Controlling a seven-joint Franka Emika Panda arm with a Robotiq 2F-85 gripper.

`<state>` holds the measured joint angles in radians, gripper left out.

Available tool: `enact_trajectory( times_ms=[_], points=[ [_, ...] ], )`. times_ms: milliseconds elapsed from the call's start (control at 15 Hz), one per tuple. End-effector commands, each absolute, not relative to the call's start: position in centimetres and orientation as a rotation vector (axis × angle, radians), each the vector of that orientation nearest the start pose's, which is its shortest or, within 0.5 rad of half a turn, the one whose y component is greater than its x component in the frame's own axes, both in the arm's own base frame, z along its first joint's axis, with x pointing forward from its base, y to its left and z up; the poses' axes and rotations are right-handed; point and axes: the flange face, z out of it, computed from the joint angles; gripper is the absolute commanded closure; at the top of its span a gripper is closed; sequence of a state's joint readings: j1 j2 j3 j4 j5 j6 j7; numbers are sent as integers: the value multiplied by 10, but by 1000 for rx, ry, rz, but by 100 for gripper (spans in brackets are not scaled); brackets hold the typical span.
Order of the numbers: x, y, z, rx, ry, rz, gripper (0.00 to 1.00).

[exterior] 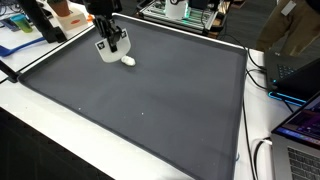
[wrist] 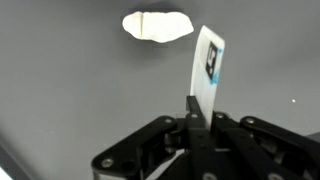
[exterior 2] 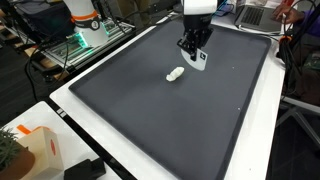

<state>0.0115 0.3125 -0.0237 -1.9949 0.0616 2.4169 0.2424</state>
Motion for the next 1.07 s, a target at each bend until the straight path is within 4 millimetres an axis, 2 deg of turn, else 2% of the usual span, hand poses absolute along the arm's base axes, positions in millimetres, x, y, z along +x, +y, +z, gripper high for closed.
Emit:
enact_trajectory(
  times_ms=[0, 267, 600, 867, 1000],
  points=[
    [556, 6, 328, -3053, 412, -295, 99],
    [504, 21, 334, -3054, 368, -424, 99],
    [447, 27, 354, -2979, 264, -731, 99],
    [418, 33, 372, -2834, 337, -914, 99],
    [414, 19, 373, -2847, 439, -930, 99]
  ],
)
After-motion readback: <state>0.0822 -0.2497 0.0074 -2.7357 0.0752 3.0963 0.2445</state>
